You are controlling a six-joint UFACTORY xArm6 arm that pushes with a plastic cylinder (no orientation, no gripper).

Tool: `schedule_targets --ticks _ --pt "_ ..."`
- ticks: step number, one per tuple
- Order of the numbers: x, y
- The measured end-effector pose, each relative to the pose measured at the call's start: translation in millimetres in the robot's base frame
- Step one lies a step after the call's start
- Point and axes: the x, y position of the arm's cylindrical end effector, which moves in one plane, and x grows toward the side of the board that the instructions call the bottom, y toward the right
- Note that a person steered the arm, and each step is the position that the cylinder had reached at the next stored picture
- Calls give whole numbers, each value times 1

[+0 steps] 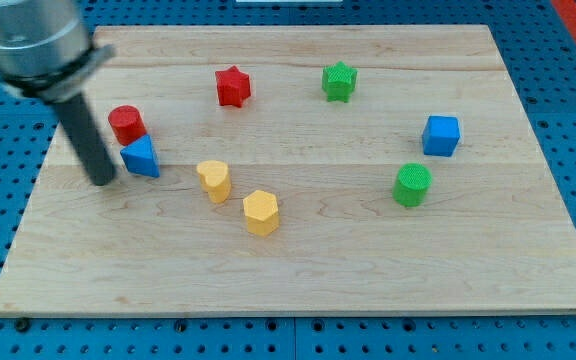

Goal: Separate red circle from the blue triangle

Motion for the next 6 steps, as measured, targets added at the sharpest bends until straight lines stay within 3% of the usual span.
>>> schedule_targets --ticks 1,3,5,6 --pt "-18 -34" --pt "-69 42" --pt "-98 -45" --pt "-165 38"
